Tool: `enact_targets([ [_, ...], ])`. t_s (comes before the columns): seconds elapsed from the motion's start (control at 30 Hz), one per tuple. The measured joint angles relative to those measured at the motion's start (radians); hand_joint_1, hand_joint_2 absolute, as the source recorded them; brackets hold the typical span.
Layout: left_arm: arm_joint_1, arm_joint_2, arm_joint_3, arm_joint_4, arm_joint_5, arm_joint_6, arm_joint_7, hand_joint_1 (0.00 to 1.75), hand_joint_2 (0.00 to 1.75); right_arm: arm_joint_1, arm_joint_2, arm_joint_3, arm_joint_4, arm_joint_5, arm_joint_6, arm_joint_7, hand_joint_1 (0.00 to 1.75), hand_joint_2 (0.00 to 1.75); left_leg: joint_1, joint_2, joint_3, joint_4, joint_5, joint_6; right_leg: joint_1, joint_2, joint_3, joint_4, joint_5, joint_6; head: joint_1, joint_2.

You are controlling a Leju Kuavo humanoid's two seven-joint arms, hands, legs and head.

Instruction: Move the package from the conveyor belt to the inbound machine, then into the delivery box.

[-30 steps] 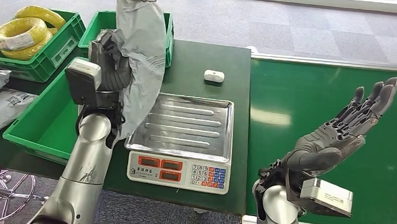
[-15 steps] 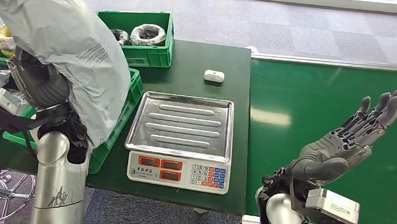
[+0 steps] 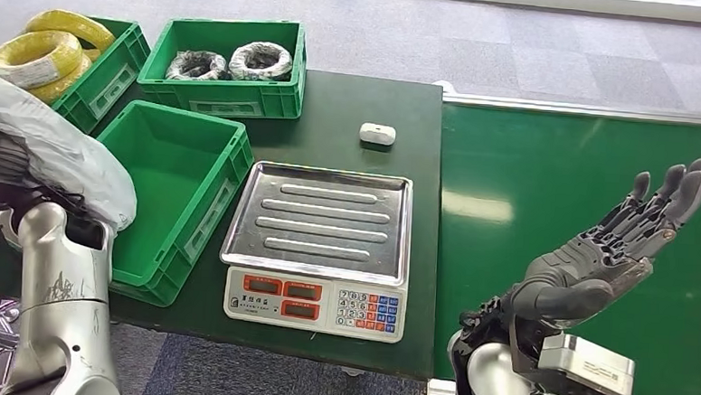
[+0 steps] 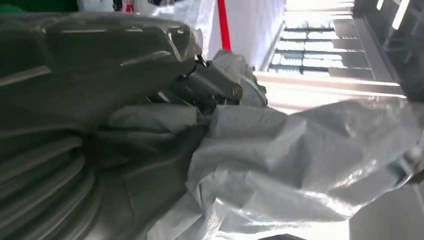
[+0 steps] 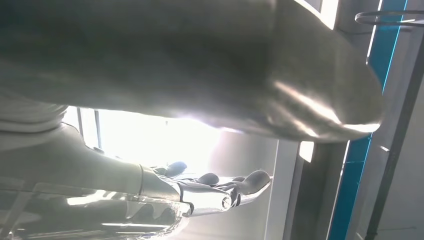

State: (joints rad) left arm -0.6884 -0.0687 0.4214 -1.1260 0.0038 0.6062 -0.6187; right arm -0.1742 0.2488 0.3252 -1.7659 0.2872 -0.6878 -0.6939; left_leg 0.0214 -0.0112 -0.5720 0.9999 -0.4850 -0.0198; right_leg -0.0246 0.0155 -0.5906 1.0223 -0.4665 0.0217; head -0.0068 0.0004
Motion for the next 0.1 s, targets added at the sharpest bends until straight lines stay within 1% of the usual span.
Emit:
enact_targets([
  [0.07, -0.031, 0.029, 0.03, 0.087, -0.008, 0.016, 0.0, 1.63, 1.75, 0.002, 0.002, 0.002, 0.0, -0.003, 0.0, 0.0, 0.0, 0.0, 0.0, 0.0, 0.0, 0.0, 0.0, 0.0, 0.0, 0.0, 0.0, 0.0, 0.0, 0.0, 0.0, 0.0],
  [0.1, -0.038, 0.036, 0.037, 0.107, -0.009, 0.018, -0.001, 1.63, 1.75, 0.002, 0.002, 0.003, 0.0, -0.003, 0.0, 0.0, 0.0, 0.0, 0.0, 0.0, 0.0, 0.0, 0.0, 0.0, 0.0, 0.0, 0.0, 0.0, 0.0, 0.0, 0.0, 0.0],
])
